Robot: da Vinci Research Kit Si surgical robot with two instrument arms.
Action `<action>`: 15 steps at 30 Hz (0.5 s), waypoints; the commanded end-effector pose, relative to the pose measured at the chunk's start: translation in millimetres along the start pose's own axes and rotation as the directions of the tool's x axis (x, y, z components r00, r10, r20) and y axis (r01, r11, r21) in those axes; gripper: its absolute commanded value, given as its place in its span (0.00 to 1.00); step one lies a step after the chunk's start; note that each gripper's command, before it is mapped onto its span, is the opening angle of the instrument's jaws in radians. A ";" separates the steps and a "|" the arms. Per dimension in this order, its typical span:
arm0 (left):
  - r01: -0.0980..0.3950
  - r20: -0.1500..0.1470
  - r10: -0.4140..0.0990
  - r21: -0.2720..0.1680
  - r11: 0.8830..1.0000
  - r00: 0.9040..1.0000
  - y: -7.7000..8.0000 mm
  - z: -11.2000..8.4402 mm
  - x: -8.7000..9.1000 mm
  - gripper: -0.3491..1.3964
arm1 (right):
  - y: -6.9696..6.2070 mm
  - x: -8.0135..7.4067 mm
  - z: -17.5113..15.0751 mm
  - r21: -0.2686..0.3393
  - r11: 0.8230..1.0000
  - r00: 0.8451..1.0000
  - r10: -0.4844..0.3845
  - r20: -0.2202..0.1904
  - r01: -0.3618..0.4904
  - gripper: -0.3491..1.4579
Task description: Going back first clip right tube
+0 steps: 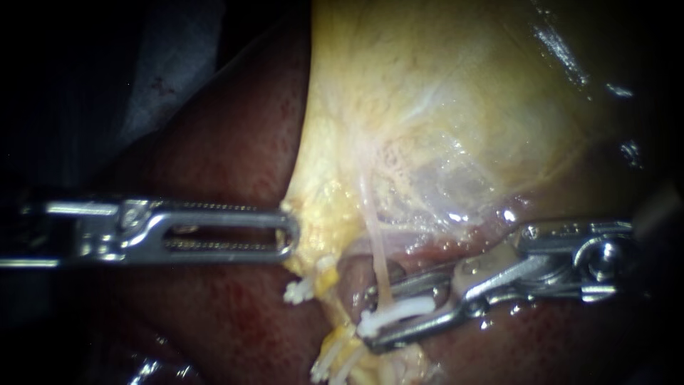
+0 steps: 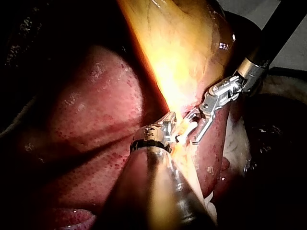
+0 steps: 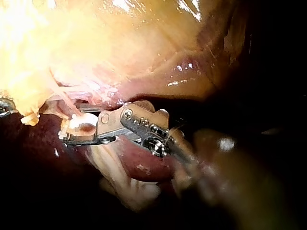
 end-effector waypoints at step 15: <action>-0.001 0.000 0.001 0.000 1.000 1.000 0.4 0.1 0.0 0.00 | -2.2 2.9 -4.6 -0.025 0.999 0.999 -0.041 -0.032 0.040 0.47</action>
